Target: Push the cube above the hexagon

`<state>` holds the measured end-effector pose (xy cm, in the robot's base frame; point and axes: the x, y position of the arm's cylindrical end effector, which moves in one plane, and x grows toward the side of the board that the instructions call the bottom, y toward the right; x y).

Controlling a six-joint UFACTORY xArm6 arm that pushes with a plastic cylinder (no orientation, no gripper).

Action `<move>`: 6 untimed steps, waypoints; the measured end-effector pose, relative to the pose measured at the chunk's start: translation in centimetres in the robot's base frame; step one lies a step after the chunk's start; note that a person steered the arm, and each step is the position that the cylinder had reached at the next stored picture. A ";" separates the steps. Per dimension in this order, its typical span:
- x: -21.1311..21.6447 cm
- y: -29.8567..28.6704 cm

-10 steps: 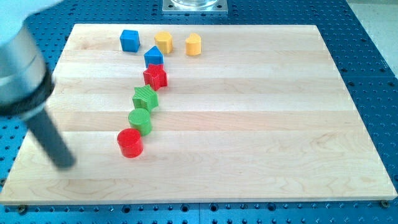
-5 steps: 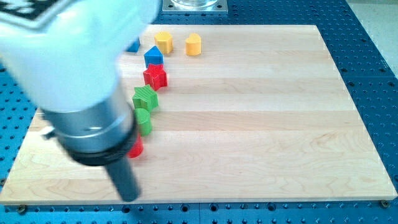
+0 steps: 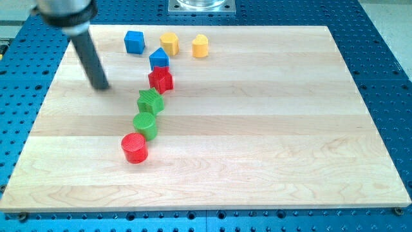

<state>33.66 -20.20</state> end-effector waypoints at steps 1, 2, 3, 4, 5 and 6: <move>-4.5 4.2; -4.5 9.6; -4.5 12.3; -4.5 12.6; -4.5 12.0; -4.5 11.7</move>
<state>29.12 -8.46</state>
